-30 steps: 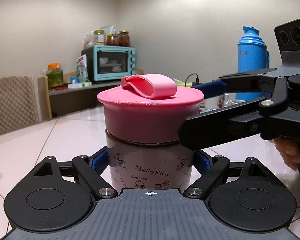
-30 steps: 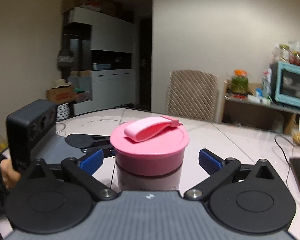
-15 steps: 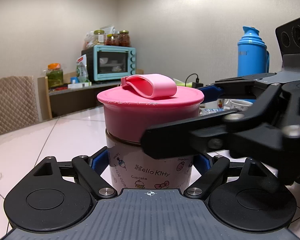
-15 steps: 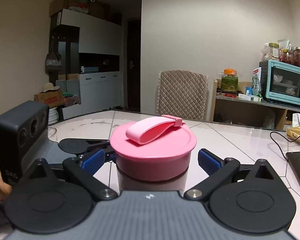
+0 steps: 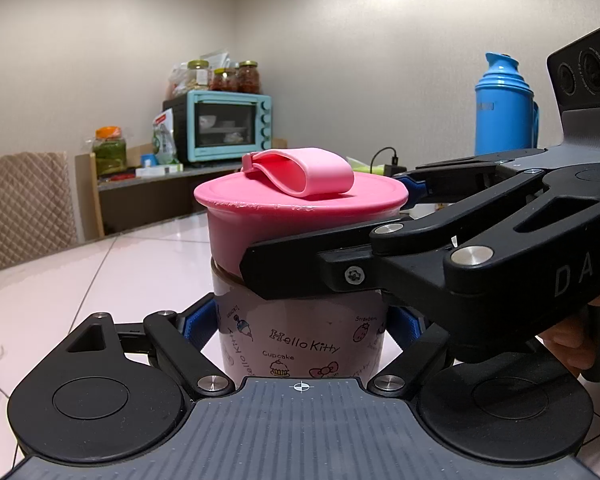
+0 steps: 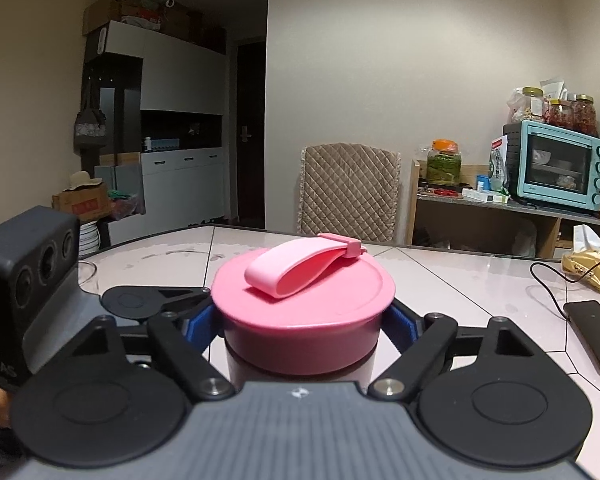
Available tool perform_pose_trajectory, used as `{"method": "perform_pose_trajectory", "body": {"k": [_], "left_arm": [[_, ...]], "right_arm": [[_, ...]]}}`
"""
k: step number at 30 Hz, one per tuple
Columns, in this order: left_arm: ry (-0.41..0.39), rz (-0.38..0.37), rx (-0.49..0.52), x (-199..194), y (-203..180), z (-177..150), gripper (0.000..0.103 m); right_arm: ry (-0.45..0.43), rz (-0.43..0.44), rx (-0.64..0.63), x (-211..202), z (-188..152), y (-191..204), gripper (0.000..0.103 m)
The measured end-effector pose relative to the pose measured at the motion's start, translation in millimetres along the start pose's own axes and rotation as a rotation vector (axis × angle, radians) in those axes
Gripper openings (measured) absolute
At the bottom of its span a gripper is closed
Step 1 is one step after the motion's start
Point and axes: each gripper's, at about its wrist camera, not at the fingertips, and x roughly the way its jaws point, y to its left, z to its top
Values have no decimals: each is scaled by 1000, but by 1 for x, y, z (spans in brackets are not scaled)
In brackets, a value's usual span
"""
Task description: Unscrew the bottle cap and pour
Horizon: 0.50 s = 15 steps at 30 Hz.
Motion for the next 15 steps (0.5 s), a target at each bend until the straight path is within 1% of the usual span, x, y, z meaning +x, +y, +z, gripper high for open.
{"method": "perform_pose_trajectory", "body": {"k": [3,9,13,15], "left_arm": [[0,0,0,0,0,0,90],[0,0,0,-1,-1,0,90],[0,0,0,-1,-1,0,90],[0,0,-1,-1,-2,0,90]], "right_arm": [[0,31,-21,0,0,-4,85],[17,173,-79,1,4,-26,85],[20,317,-113,4,7,-48,85],[24,368,-130,6,10,-56,85]]}}
